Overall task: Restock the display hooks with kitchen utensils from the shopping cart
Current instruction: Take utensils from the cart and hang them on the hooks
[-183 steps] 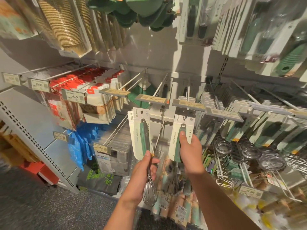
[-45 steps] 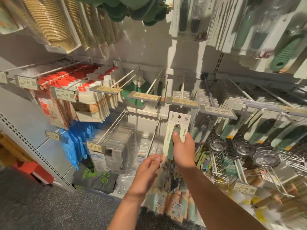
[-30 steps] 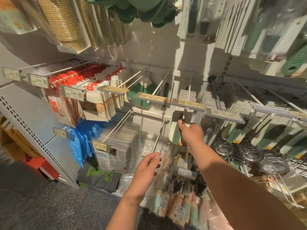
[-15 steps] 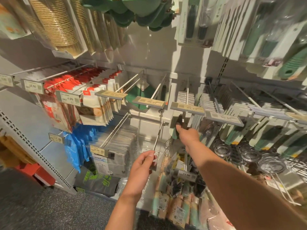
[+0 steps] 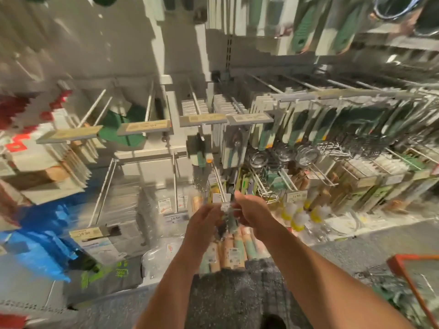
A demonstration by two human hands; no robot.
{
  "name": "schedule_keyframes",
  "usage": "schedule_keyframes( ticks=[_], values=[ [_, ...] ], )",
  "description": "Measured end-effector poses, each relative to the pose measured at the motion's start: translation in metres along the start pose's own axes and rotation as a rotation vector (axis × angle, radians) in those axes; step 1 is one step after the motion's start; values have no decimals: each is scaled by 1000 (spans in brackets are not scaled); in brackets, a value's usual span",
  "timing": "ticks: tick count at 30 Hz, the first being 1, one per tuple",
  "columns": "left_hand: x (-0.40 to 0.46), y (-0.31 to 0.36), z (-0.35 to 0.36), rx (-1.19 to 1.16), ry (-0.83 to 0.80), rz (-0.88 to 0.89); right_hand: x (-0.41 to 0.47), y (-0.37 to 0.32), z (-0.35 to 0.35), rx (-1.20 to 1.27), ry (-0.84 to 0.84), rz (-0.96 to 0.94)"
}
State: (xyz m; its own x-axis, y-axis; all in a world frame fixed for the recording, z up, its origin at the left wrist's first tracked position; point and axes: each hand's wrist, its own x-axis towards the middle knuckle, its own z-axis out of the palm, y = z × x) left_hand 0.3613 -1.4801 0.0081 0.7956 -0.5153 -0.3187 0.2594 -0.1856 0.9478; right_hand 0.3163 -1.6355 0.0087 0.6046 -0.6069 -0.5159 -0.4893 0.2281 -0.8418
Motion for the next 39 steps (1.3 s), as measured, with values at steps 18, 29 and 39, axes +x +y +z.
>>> schedule_keyframes(
  ticks=[18,29,39],
  values=[
    [-74,-75,356,526,-626,-66,-154,212,-377,442,606,198],
    [-163,-167,524,824,-888,50,-227,390,-526,543,855,531],
    [-114,-211,642,1117,-1213,-13,-192,452,-545,778,936,766]
  ],
)
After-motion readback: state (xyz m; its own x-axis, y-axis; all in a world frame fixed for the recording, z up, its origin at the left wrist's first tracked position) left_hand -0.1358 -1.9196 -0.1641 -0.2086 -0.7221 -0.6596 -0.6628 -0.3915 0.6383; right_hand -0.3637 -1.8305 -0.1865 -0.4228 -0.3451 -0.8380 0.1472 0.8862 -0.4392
